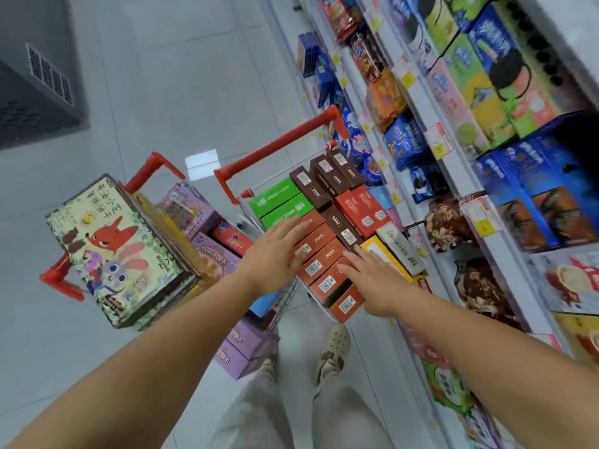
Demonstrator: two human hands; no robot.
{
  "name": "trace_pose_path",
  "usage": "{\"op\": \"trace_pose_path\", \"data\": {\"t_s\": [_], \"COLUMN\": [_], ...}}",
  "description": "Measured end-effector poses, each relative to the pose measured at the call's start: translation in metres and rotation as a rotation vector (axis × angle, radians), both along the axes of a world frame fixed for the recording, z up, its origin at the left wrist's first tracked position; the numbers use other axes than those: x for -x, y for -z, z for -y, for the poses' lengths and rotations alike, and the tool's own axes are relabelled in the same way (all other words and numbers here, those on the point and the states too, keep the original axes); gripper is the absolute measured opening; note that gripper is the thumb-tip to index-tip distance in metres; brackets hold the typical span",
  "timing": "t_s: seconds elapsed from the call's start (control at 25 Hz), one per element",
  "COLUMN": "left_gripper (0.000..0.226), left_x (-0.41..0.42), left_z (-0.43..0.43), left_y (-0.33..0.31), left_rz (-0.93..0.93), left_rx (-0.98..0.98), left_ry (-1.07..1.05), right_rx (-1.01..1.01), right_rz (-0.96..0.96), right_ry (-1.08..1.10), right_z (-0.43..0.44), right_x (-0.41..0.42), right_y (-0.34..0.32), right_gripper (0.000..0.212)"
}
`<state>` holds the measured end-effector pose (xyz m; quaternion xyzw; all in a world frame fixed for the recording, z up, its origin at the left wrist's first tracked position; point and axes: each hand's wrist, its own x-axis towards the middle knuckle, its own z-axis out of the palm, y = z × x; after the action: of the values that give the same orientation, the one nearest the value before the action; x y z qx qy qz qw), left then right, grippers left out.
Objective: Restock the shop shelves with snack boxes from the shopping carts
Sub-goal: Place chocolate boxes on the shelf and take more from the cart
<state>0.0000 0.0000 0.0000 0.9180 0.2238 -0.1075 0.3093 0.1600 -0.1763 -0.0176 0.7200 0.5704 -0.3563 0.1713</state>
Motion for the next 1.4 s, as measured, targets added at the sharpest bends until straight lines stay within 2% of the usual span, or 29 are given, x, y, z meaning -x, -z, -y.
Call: {"op": "trace_pose_path", "data": {"t_s": [0.2,0.4,0.56,0.64,0.76,0.88,1.0,1.12,1.24,1.32,1.36,1.4], "left_gripper": [0.067,0.072,0.091,0.105,0.125,0.129,0.108,0.089,0.09,0.091,0.092,0.09], "left_x": [0.02,0.036,0.041,0.044,0.051,0.047,0.031,0.028,0.032,0.033,0.032,0.03], "left_z": [0.024,0.03,0.032,0.031,0.03,0.026,0.019,-0.002,-0.019,-0.023,-0.024,-0.027], "left_y": [0.028,0.053,0.06,0.059,0.05,0.035,0.018,0.012,0.014,0.012,0.009,0.007], "left_rz": [-0.067,-0.077,-0.108,-0.145,-0.189,-0.114,0.012,-0.002,-0.032,0.024,0.07,0.127], "left_rx": [0.112,0.151,0.203,0.236,0.302,0.515,0.774,0.988,1.068,1.098,1.096,1.088], "left_ry": [-0.042,-0.065,-0.042,-0.015,0.032,-0.026,-0.146,-0.302,-0.439,-0.63,-0.757,-0.883], "right_rx": [0.037,-0.016,-0.059,-0.139,-0.185,-0.059,0.082,0.064,0.019,-0.175,-0.282,-0.349], "right_rz": [0.234,0.362,0.338,0.241,0.031,-0.268,-0.596,-0.795,-0.919,-0.927,-0.807,-0.607], "right_ry": [-0.294,-0.401,-0.462,-0.433,-0.194,0.257,0.673,0.846,0.923,1.23,1.316,1.269], "right_z": [-0.003,-0.011,-0.013,-0.012,-0.019,-0.037,-0.056,-0.073,-0.088,-0.095,-0.095,-0.092], "right_x": [0.006,0.012,0.012,0.007,-0.005,-0.018,-0.03,-0.03,-0.03,-0.034,-0.034,-0.031], "right_y": [0.03,0.044,0.047,0.035,-0.008,-0.051,-0.074,-0.078,-0.068,-0.048,-0.036,-0.024], "right_gripper": [0.092,0.08,0.076,0.077,0.088,0.092,0.071,0.058,0.058,0.058,0.048,0.036]}}
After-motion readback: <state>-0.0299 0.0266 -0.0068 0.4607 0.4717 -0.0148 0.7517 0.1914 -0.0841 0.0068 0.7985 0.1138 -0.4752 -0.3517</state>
